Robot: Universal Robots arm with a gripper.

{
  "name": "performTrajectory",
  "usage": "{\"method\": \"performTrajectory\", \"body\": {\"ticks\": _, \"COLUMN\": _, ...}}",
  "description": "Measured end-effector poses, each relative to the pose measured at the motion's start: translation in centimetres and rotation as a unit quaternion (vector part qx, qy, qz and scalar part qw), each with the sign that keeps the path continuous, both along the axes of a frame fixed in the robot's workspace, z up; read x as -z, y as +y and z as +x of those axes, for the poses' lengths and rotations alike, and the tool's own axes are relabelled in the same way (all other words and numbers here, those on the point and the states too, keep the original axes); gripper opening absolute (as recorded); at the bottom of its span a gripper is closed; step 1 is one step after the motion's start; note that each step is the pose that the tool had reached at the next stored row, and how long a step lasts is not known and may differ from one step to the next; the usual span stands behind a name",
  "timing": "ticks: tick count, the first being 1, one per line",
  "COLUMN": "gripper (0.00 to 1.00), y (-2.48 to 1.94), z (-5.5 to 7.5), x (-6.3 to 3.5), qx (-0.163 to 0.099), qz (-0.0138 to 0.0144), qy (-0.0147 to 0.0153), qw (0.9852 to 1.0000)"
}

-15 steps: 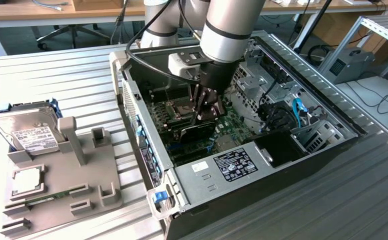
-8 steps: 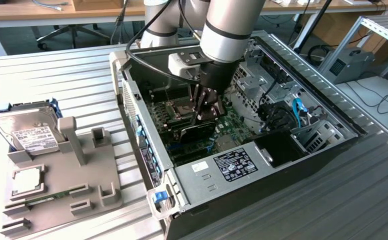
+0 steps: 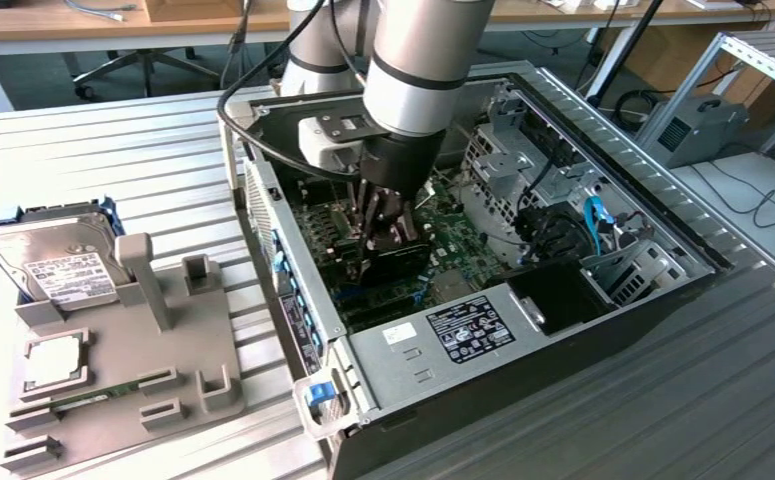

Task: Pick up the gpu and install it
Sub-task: 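Press down on the gpu until it lock into place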

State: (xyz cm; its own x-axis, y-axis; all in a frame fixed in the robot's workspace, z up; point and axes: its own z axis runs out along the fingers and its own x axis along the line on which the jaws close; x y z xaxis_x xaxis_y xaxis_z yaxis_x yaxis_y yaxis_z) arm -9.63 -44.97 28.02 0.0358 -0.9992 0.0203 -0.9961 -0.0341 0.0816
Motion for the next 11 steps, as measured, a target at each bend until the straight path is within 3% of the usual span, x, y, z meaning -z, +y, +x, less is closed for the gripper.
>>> {"method": "performTrajectory", "body": {"ticks": 11, "gripper": 0.11, "y": 0.02, "z": -0.68, "x": 0.89, "qx": 0.000, "qz": -0.0002, "qy": 0.0001, "qw": 1.0000}}
